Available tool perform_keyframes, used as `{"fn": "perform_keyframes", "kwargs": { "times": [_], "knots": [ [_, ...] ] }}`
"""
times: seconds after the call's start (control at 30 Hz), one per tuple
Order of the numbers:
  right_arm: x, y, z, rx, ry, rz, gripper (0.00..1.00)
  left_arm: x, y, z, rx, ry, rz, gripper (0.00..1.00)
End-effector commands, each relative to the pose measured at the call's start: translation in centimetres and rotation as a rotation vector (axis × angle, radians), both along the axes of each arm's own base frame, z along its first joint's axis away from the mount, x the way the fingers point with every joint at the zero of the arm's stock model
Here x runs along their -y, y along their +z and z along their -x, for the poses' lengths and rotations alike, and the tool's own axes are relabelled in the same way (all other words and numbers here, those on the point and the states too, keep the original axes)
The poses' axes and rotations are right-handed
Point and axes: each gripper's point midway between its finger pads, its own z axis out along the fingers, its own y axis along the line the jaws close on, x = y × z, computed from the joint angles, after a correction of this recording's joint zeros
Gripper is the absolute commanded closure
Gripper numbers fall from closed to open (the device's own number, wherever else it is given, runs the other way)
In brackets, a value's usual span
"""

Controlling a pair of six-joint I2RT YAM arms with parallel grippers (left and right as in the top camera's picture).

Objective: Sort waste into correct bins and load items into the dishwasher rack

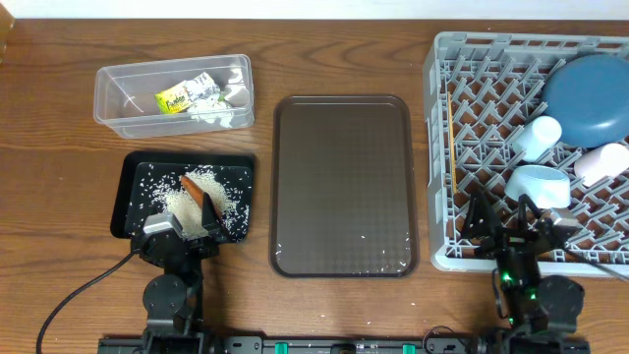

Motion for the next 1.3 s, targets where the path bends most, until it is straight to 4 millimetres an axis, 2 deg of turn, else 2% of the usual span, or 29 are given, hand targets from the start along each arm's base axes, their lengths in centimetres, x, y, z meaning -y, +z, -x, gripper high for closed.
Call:
{"fn": "perform_keyframes", "kwargs": {
  "times": [0.0, 0.1, 0.17, 0.37, 0.5, 1.27],
  "knots": [
    [-0.3, -1.7, -0.1, 0.017, 0.010, 0.016, 0.02, 0.0, -1.8, 0.0, -0.052, 0.000, -0.011, 0.01],
    [0.0, -2.9, -0.1, 0.008, -0.008, 0.044, 0.01, 0.0, -1.8, 0.0, -0.052, 0.000, -0.011, 0.01],
    [0.1, -2.9, 0.0, 0.012, -0.011, 0.103, 0.01, 0.0, -1.8, 0.0, -0.052, 0.000, -0.011, 0.01],
    [0.1, -3.6, 0.1, 0.009, 0.006, 0.396, 0.01, 0.0, -1.8, 0.0, -0.052, 0.000, -0.011, 0.01],
    [0.5, -3.6, 0.1, 0.013, -0.009, 0.516, 0.01, 0.0, -1.8, 0.0, -0.052, 0.000, -0.011, 0.01],
    [0.2, -3.6, 0.1, 0.016, 0.004, 0.499, 0.01, 0.0, -1.8, 0.0, -0.052, 0.000, -0.011, 0.01]
  ]
}}
